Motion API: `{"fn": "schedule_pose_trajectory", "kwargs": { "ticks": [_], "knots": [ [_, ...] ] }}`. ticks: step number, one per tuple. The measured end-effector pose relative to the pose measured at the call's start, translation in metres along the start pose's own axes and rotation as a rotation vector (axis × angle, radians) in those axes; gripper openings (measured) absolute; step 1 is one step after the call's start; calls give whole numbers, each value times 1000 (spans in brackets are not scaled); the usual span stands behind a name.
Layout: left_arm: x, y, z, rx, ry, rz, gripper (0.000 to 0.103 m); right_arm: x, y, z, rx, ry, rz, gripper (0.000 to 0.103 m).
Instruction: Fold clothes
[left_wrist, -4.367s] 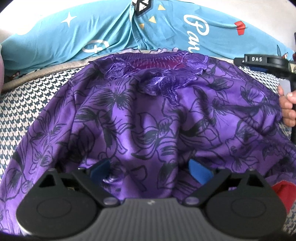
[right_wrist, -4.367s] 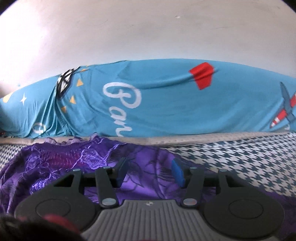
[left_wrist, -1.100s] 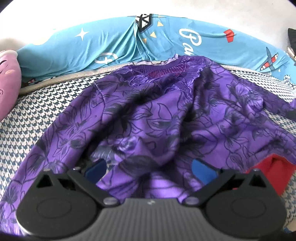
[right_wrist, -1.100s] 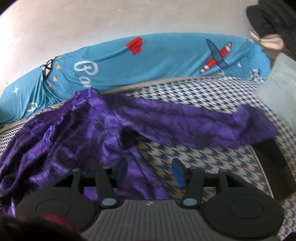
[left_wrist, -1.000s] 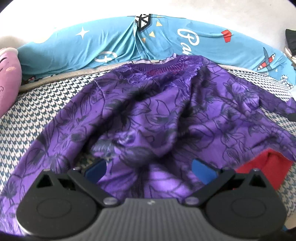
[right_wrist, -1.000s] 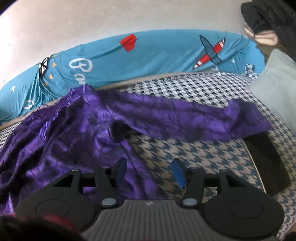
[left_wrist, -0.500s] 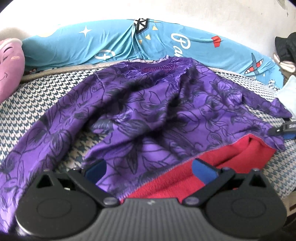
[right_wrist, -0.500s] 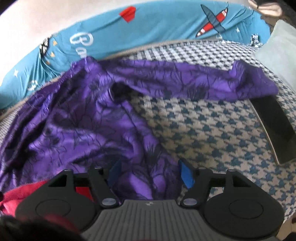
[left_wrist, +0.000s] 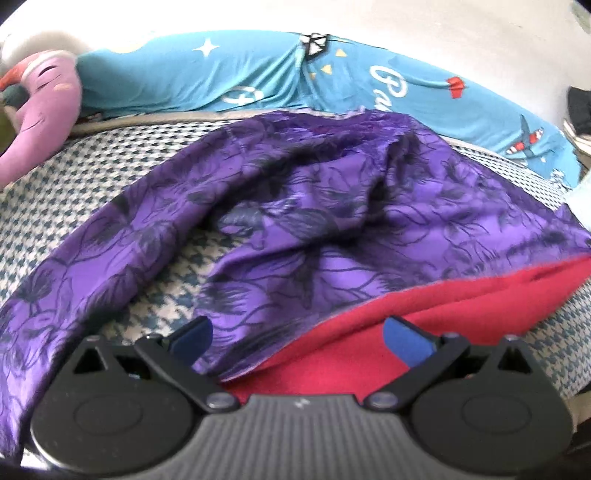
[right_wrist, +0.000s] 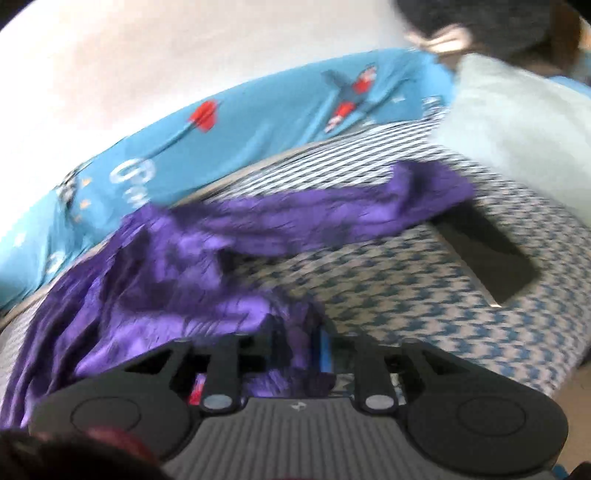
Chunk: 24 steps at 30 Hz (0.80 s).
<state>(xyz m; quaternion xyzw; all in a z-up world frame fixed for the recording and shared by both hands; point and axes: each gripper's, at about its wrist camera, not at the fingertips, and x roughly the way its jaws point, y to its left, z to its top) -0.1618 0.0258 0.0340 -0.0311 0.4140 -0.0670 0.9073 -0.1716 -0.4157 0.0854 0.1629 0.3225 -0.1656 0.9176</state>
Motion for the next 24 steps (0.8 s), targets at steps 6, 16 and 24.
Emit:
{"fn": "schedule_pose_trajectory", "kwargs": {
  "ticks": [6,16,24],
  "knots": [
    [-6,13,-3,-52,-11,32,103,-7,14,-4,-97,-47,-13,39],
    [-9,25,-15,-70,15,58,103,-11,61,-44,-216,53,222,40],
    [-6,32,-20,-79,21,89,103,-22,106,-80,-394,102,376,40]
  ]
}}
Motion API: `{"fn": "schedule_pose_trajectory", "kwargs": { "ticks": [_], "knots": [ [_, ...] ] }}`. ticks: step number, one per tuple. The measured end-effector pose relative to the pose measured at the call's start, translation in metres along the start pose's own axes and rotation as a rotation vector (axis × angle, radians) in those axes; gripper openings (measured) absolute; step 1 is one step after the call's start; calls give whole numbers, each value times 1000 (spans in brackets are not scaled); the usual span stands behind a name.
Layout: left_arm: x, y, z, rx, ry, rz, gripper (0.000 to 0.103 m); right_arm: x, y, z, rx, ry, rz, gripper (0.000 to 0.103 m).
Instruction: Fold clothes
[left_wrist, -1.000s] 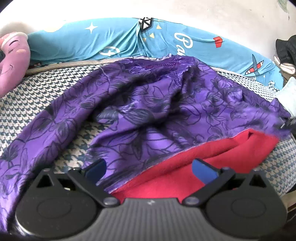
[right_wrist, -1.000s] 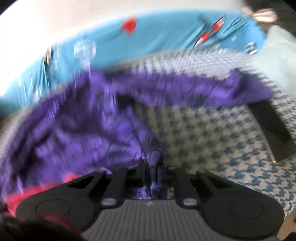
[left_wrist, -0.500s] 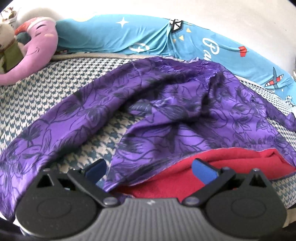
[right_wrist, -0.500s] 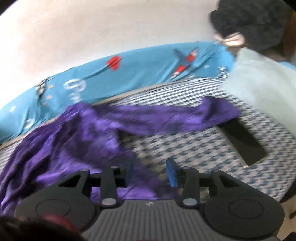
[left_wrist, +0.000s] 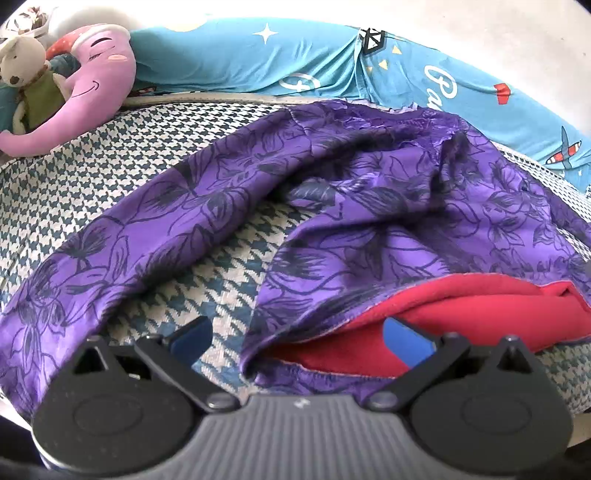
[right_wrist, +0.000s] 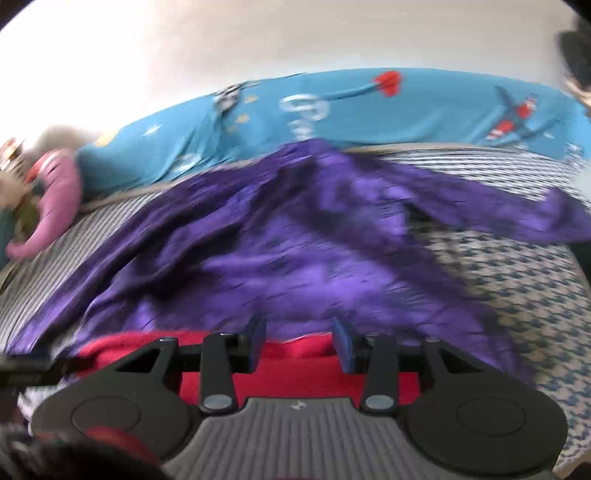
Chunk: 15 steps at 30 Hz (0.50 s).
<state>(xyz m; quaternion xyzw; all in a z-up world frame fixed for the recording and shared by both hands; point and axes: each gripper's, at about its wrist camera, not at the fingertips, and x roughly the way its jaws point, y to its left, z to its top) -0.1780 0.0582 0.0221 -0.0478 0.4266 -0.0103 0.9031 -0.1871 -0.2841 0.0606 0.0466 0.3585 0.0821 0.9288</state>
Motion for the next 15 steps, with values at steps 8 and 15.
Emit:
{"fn": "schedule_pose_trajectory", "kwargs": {
  "ticks": [8,15],
  "knots": [
    [12,9,0,-27,39,0,95,10,57,-23,-227,42,141,40],
    [13,3,0,16,24,8,60,17,102,-44,-429,47,226,40]
  ]
}}
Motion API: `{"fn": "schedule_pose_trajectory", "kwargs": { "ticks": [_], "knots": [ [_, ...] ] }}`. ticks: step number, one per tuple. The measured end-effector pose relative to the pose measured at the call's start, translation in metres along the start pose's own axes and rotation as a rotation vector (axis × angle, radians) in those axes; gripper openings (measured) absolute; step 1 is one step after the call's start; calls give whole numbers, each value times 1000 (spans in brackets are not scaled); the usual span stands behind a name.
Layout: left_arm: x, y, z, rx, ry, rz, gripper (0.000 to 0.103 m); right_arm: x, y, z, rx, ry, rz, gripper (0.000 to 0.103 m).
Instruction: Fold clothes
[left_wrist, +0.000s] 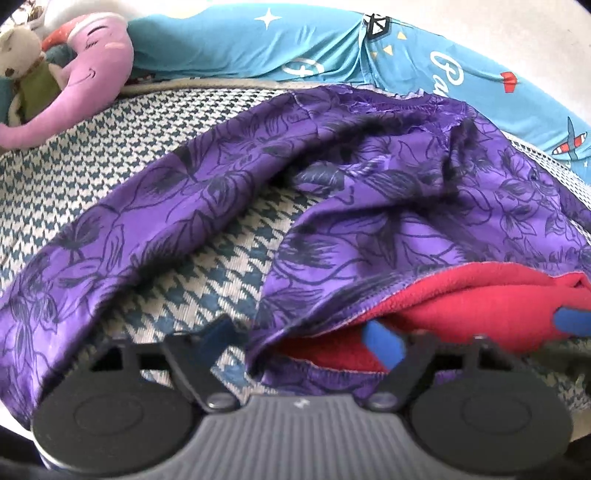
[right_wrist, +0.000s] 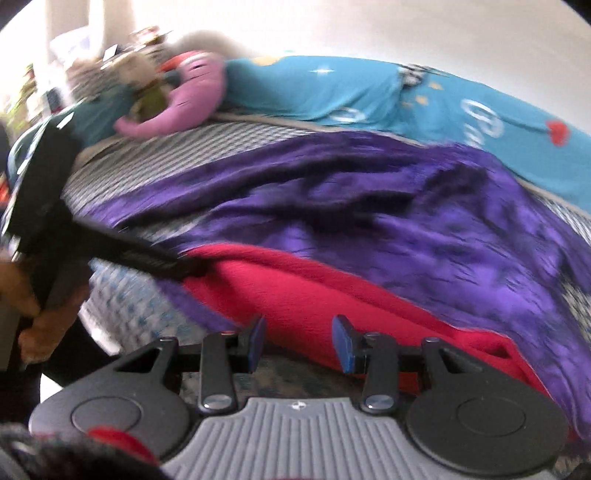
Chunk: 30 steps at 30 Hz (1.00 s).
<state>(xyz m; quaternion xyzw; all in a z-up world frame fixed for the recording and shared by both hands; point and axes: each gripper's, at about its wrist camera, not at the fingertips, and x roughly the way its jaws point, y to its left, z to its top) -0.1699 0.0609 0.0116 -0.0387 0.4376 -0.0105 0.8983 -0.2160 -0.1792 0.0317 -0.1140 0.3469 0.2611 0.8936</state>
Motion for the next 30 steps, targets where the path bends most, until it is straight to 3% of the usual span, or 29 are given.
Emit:
{"fn": "schedule_pose_trajectory", "kwargs": {
  "ticks": [1,2,3,4,8,11,13,14,15,16,17,20,24,30],
  "knots": [
    [-1,0,0,1,-9,1,44,2,6,0,-27,1,6,40],
    [-3,0,1,0,-21,1,34,6,13,-1,-52,2,11,40],
    [-5,2,2,-10,-37,1,15,9,19,-1,-73,3,16,40],
    [-8,4,3,-28,-56,2,6,12,25,-1,-88,1,19,40],
    [-22,18,10,-109,-135,-13,5,23,44,-2,-138,-14,29,41],
    [-29,21,12,-112,-154,-9,5,31,57,-1,-193,-24,47,41],
    [-30,24,12,-117,-145,-26,17,39,66,0,-228,-23,45,49],
    [-30,28,12,-141,-121,-89,29,43,71,-1,-246,-22,42,50],
    [-30,32,13,-163,-96,-153,59,46,74,-1,-262,-21,37,50],
    [-31,34,12,-170,-95,-167,82,49,78,-2,-277,-18,32,51],
    [-34,34,12,-160,-112,-148,87,52,81,-3,-292,-19,23,51],
    [-41,36,10,-140,-150,-99,88,59,88,-4,-331,-33,-9,51],
    [-35,42,8,-171,-122,-94,88,63,91,-2,-324,-49,-22,50],
    [-31,47,8,-194,-98,-83,88,69,91,5,-283,-53,-19,18]
  ]
}}
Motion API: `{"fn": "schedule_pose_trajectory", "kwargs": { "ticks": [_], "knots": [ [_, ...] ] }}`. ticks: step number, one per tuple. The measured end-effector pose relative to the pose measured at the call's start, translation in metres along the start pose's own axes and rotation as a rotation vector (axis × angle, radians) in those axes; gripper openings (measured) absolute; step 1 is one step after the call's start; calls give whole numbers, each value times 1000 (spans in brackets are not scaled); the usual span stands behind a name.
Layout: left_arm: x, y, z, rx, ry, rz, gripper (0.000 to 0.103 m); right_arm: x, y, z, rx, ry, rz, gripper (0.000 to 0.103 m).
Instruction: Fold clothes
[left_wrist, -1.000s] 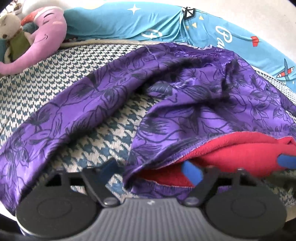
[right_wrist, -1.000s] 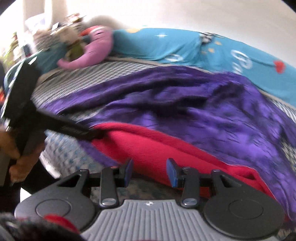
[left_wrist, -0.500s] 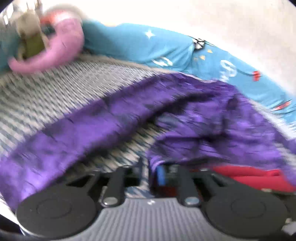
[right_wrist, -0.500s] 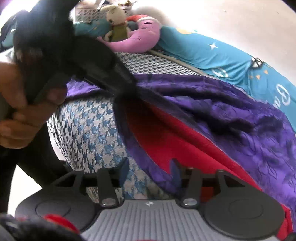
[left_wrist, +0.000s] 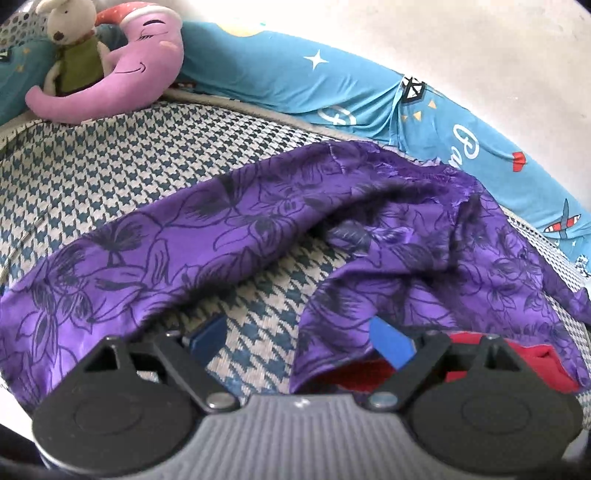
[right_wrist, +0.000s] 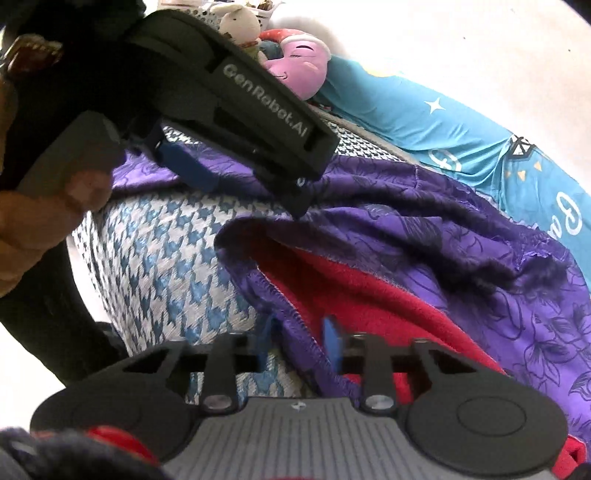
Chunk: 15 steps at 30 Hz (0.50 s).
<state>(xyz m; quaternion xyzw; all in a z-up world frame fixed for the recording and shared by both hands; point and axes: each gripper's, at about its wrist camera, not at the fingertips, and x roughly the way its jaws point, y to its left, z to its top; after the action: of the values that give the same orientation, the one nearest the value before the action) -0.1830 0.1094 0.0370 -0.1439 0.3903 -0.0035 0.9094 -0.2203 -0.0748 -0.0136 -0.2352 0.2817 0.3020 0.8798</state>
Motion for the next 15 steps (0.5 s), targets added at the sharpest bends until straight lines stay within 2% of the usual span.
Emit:
{"fn": "schedule_pose_trajectory", "kwargs": {
  "ticks": [3,7,10,12,15],
  "knots": [
    [1,0,0,3,-1,7,90,2,-2,2,21,4,1,11],
    [3,4,1,-15,-7,27,92,0,-4,5,47,16,40,8],
    [0,7,2,-16,-31,51,94,-9,-6,8,96,10,153,7],
    [-3,8,3,-17,-60,75,95,-21,-6,10,134,-5,281,7],
    [-12,12,7,-34,-126,120,103,-34,4,10,92,-24,368,8]
  ]
}}
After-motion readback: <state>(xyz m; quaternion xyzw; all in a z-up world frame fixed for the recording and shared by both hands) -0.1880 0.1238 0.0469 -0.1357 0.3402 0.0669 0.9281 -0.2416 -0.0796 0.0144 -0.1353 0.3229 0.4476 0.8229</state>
